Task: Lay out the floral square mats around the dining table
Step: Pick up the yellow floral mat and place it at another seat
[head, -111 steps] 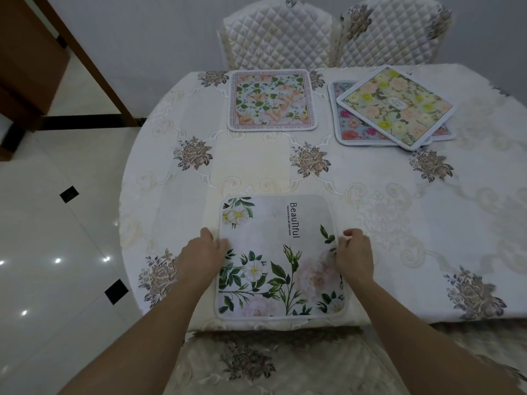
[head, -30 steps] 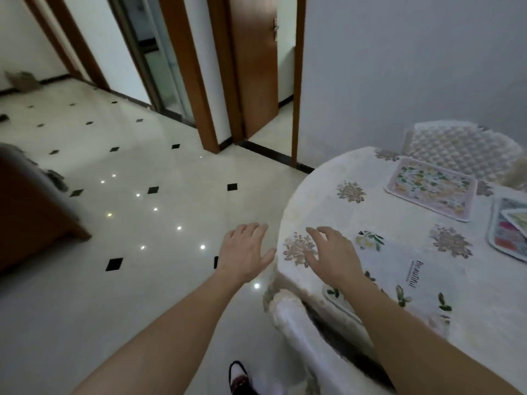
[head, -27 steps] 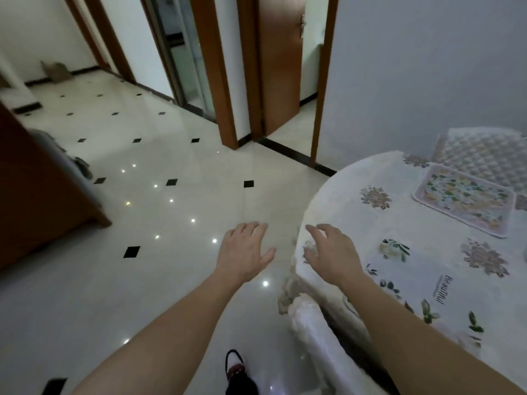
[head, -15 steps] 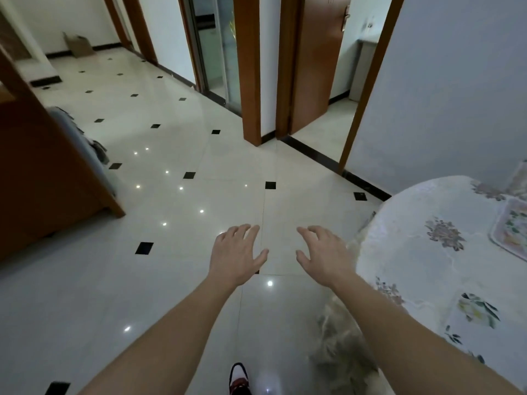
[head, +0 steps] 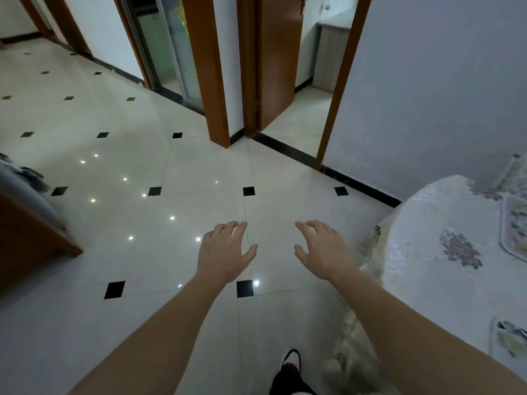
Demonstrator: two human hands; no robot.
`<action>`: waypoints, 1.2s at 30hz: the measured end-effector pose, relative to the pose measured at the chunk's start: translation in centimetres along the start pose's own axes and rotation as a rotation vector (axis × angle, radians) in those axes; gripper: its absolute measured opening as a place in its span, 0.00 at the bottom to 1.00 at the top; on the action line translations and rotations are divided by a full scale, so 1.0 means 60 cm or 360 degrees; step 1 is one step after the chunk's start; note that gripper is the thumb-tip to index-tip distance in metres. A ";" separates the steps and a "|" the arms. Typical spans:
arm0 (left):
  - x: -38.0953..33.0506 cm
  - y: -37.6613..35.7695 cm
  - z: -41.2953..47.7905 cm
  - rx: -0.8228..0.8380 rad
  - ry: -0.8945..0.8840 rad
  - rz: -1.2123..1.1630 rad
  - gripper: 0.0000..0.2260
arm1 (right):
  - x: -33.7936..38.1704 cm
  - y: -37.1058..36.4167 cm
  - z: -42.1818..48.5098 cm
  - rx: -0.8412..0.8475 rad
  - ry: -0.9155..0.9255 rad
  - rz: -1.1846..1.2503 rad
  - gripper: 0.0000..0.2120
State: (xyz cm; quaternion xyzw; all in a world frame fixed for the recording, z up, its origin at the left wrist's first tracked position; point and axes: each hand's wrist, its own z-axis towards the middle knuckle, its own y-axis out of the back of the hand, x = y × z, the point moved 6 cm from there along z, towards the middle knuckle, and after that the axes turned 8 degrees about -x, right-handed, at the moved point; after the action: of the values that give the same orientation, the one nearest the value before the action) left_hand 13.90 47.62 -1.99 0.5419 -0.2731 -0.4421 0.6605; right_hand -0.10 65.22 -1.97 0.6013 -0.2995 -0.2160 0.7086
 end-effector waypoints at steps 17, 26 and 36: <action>-0.193 -0.167 0.538 0.0139 -0.0430 0.0001 0.30 | -0.313 -0.018 0.408 -0.0104 -0.0427 0.0056 0.27; -0.354 -0.232 0.788 0.0112 -0.0678 -0.0078 0.29 | -0.518 0.033 0.528 -0.0152 -0.0700 0.0007 0.27; -0.525 -0.336 1.043 0.0115 -0.1015 -0.0222 0.28 | -0.731 0.032 0.669 -0.0209 -0.1030 -0.0024 0.28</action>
State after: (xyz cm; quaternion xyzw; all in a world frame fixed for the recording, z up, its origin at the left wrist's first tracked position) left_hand -58.98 45.23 -1.09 0.4166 -0.4440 -0.6237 0.4902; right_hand -59.60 65.78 -3.41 0.4567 -0.4900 -0.4199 0.6124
